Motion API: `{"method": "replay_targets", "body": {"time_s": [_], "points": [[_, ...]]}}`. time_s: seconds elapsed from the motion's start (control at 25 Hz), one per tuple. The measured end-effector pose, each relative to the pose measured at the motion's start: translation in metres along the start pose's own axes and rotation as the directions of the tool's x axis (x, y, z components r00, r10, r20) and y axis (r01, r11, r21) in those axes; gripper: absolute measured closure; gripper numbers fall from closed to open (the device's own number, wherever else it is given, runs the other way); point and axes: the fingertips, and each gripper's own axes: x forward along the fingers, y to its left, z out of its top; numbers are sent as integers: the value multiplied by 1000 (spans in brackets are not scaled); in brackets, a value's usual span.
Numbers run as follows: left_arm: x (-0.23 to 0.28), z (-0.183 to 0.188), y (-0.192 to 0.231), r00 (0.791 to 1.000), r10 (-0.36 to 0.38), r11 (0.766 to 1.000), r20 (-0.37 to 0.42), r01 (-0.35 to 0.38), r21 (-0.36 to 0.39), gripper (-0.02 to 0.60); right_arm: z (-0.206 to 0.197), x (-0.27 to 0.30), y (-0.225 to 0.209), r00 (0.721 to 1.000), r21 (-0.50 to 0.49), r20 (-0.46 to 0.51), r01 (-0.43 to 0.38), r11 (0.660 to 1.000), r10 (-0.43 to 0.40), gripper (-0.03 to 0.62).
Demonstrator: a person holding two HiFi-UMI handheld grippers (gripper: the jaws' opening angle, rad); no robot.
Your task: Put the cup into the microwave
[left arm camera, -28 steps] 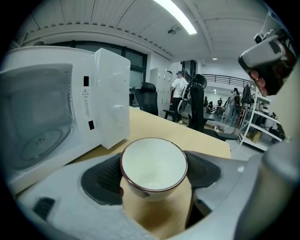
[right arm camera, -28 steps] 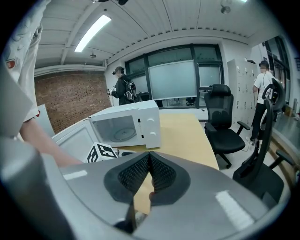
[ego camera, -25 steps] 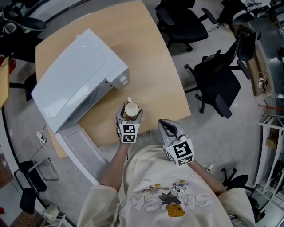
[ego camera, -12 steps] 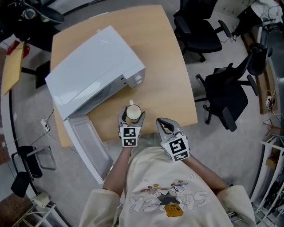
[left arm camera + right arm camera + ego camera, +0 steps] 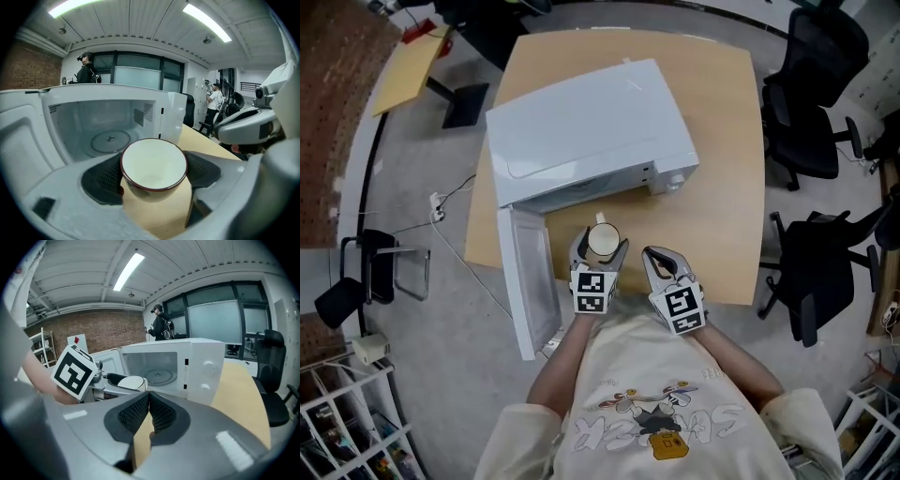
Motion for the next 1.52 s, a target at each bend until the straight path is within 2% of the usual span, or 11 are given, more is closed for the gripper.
{"method": "replay_targets", "body": {"time_s": [0.2,0.36,0.52,0.8,1.08,1.4,1.52], "points": [[0,17,32,997,62,997,38,-61,-39,187,12,27,14,997,-28,15,-69,997,69,576],[8,31,54,995,88,995,51,-85,-54,187,22,53,17,996,-59,23,-83,995,85,574],[24,44,69,993,101,994,63,-97,-53,187,35,72,10,997,-53,25,-75,996,76,574],[61,53,106,986,151,983,66,-143,-113,187,49,85,2,999,-17,31,-41,999,41,574],[91,58,133,985,153,980,75,-142,-141,187,68,90,-6,998,20,56,9,1000,-10,572],[110,70,146,976,165,985,138,-155,-81,187,82,88,-10,997,20,71,37,999,-38,571],[115,73,148,971,170,984,167,-159,-81,186,79,85,-8,997,18,66,43,999,-44,571]]}}
